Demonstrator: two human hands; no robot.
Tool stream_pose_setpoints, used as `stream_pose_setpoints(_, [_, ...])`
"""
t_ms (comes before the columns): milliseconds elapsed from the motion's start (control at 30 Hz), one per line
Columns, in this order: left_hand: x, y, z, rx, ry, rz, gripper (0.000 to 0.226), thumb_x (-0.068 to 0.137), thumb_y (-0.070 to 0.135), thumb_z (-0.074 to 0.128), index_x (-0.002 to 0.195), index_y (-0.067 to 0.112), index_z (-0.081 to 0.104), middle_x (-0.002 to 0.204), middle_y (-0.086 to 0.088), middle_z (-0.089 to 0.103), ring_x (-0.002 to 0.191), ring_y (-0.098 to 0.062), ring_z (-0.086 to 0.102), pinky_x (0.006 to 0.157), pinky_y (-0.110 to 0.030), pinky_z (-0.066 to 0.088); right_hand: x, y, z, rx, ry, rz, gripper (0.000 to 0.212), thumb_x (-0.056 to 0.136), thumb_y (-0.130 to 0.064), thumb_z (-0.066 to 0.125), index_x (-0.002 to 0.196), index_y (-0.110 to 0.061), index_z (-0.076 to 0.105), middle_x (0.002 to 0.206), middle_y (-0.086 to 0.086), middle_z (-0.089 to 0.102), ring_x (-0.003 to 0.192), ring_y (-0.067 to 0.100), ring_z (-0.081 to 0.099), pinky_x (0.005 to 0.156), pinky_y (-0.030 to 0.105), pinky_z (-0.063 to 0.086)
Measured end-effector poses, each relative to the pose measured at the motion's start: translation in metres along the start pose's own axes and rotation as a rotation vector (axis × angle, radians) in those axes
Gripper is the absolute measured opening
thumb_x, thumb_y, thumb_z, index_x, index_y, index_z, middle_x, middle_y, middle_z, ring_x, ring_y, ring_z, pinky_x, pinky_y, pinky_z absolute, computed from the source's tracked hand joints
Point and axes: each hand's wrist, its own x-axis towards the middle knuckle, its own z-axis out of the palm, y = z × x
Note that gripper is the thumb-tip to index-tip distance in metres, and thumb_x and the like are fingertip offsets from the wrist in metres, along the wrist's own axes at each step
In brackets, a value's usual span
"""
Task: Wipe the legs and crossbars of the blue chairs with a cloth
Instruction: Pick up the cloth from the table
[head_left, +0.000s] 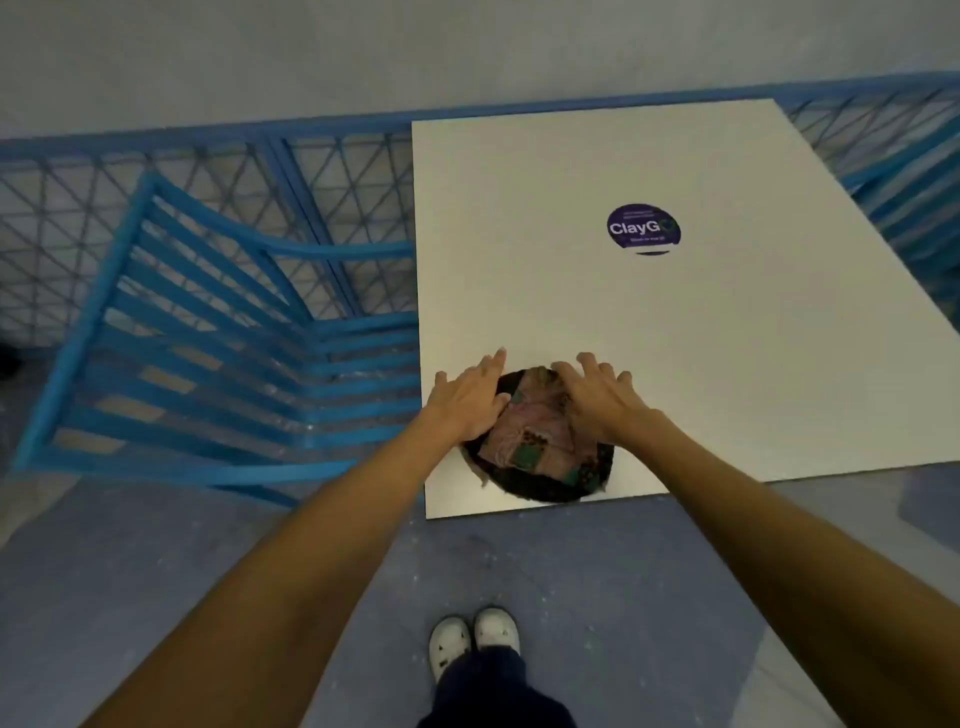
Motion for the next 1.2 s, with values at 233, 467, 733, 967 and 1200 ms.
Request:
stream_pose_setpoints(233, [-0.005,0.008,0.024,-0.100,0.072,-0.034,0.065,0.096,0.031,0.045,0.149,0.012,0.013,0.143,-0.014,0.037,0.127,-0.033,0.041,0.101,-0.052,0.036,-0.004,-0.003,0.021,0.100,-0.071,0.070,0.060,0.097,-0.038,0.043,0.148,-0.017,0.022,0.142,0.018,0.033,0.126,0.041,0.037,0.101,0.055,0.032])
stream_pose_setpoints(467, [-0.006,0.011,0.022,-0.203,0.112,-0.139,0.044,0.087,0.030,0.063,0.121,0.006,0.047,0.119,-0.015,0.047,0.109,-0.031,0.048,0.088,-0.042,0.043,-0.006,-0.013,0.030,0.231,0.018,0.175,0.076,0.091,-0.042,0.055,0.149,-0.015,0.014,0.134,0.023,0.036,0.122,0.042,0.037,0.099,0.053,0.034])
stream_pose_setpoints(733, [-0.014,0.007,0.022,-0.496,0.240,-0.214,0.029,0.080,0.026,0.070,0.105,0.016,0.060,0.112,-0.012,0.048,0.104,-0.027,0.048,0.083,-0.039,0.046,-0.001,-0.031,0.026,0.399,0.121,0.253,0.013,0.087,-0.022,0.058,0.088,-0.011,0.051,0.089,0.008,0.057,0.092,0.032,0.053,0.079,0.038,0.031])
stream_pose_setpoints(967, [-0.070,-0.031,0.011,-1.040,0.307,-0.234,0.019,0.086,0.018,0.064,0.097,0.014,0.049,0.087,0.002,0.057,0.084,-0.015,0.058,0.071,-0.030,0.052,-0.010,-0.084,0.010,0.738,0.211,0.066,0.022,0.087,-0.020,0.060,0.070,-0.009,0.051,0.065,0.003,0.051,0.065,0.021,0.048,0.049,0.023,0.034])
stream_pose_setpoints(1200, [-0.133,-0.124,0.002,-1.368,0.355,-0.296,0.027,0.082,0.005,0.068,0.108,0.014,0.065,0.097,-0.004,0.068,0.084,-0.014,0.066,0.076,-0.027,0.055,-0.004,-0.191,0.009,0.743,0.128,-0.169,0.025,0.091,-0.022,0.059,0.110,-0.006,0.056,0.094,0.004,0.058,0.084,0.021,0.052,0.061,0.021,0.027])
